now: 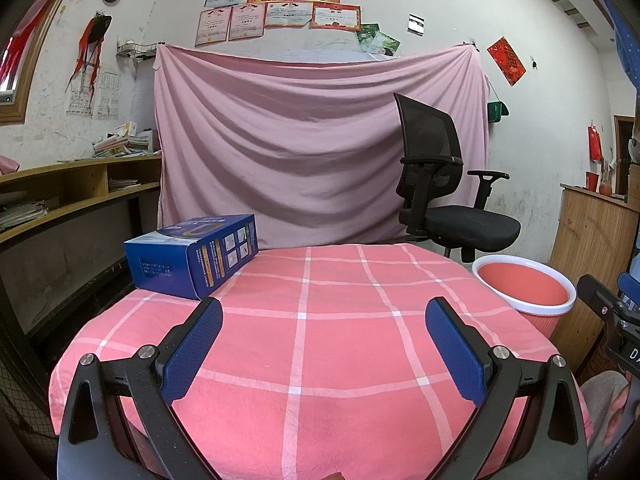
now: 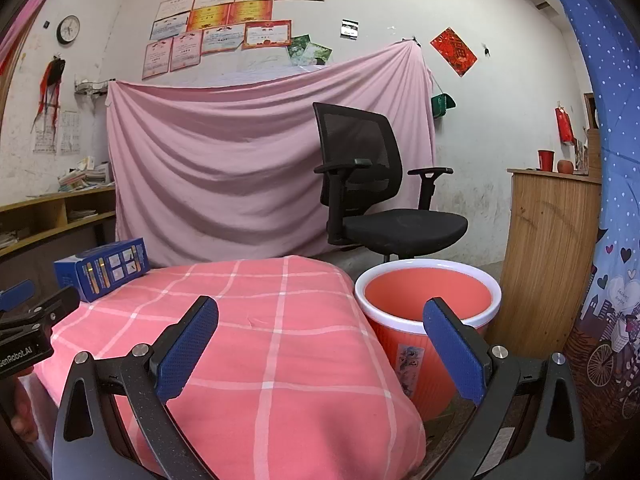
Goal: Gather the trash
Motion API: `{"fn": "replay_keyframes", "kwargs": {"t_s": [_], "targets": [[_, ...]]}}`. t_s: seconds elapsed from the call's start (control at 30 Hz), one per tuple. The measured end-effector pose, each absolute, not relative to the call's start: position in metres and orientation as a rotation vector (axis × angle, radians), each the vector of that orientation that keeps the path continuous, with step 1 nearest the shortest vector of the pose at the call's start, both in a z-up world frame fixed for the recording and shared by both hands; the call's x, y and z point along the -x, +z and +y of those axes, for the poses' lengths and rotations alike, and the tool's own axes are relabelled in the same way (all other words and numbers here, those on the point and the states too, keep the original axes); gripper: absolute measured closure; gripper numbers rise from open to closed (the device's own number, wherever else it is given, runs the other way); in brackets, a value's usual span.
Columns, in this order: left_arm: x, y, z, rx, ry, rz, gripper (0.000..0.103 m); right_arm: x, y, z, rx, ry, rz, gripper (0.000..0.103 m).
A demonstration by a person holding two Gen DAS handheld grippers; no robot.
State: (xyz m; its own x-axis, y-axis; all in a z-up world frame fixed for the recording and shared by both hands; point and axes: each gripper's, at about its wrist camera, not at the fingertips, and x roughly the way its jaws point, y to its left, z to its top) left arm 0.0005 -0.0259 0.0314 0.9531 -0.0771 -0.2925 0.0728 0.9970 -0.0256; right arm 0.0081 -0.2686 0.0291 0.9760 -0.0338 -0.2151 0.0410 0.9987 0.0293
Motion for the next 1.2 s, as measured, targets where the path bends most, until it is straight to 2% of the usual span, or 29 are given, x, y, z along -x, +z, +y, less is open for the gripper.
{"fn": "replay_keyframes", "kwargs": {"t_s": [1.2], "targets": [[0.0054, 0.0343, -0.0336, 0.014, -0.067, 0.288, 0.004, -0.0075, 0.0301, -0.2665, -0.033, -0.037, 0.219, 0.000]]}}
